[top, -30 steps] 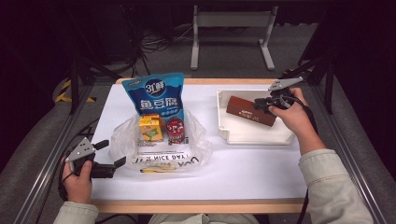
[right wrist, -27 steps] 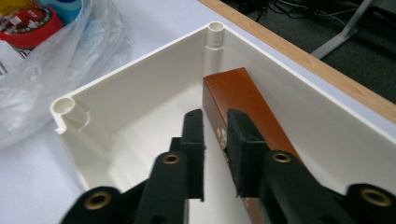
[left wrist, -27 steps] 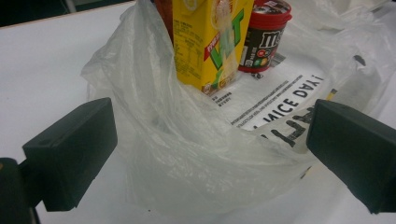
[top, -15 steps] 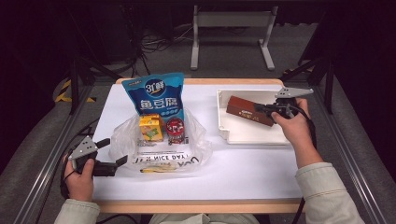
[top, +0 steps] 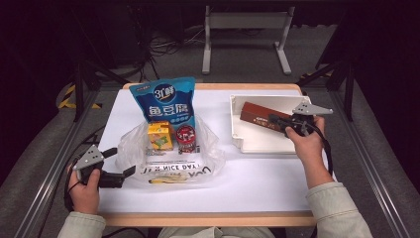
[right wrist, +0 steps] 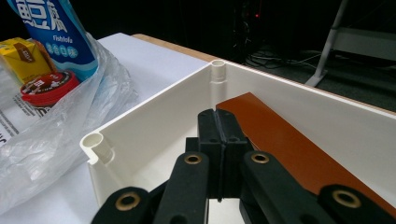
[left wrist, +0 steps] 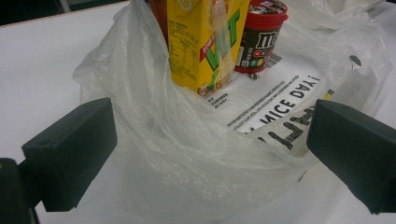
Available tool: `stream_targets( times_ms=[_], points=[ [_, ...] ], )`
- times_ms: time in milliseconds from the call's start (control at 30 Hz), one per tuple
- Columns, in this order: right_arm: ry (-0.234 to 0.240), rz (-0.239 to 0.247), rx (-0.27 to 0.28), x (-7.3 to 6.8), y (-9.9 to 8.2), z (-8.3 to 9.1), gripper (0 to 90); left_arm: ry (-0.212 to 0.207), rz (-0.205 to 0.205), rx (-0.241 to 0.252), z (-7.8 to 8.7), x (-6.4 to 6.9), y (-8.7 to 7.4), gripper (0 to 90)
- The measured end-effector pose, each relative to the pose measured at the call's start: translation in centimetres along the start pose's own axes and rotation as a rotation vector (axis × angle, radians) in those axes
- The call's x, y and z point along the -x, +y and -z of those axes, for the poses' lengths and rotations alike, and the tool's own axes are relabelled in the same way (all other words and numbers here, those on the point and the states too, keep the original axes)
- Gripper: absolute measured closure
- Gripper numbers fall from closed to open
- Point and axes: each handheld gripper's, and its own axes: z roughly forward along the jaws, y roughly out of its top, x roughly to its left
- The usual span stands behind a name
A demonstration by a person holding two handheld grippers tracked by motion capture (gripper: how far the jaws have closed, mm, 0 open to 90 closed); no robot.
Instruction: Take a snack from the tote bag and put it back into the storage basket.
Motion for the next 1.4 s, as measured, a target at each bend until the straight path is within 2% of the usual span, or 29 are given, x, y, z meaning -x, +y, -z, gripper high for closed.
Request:
stream_targets(
  times_ms=[100, 267, 533, 767, 967, 1000, 1300, 1400],
  points=[
    [-0.011, -0.012, 0.022, -0.2, -0.4, -0.1, 90.0, -0.002, 0.006, 0.007, 0.0, -0.1, 0.0, 2.2],
    [-0.037, -0.031, 0.021, -0.2, -1.0, -0.5, 90.0, -0.005, 0.005, 0.006, 0.0, 0.0, 0.1, 2.2],
    [-0.100, -0.031, -0.009, 0.2, -2.2, -1.5, 90.0, -0.004, 0.005, 0.002, -0.1, -0.1, 0.0, 2.2],
    [-0.167, -0.080, -0.035, 0.5, -3.1, -2.0, 90.0, -0.006, 0.004, 0.002, -0.1, 0.0, 0.0, 2.2],
    [-0.201, -0.095, -0.058, 0.9, -3.4, -2.4, 90.0, -0.005, 0.003, 0.002, -0.1, 0.0, 0.0, 2.2],
    [-0.219, -0.092, -0.071, 1.0, -3.5, -2.5, 90.0, -0.005, 0.002, 0.002, -0.1, 0.0, 0.0, 2.2],
    [-0.257, -0.144, -0.110, 1.6, -4.0, -3.3, 90.0, -0.004, 0.002, 0.002, -0.1, 0.0, 0.0, 2.2],
    [-0.278, -0.145, -0.121, 2.0, -4.1, -3.6, 90.0, -0.003, 0.000, -0.002, 0.0, 0.0, 0.0, 2.2]
  ],
)
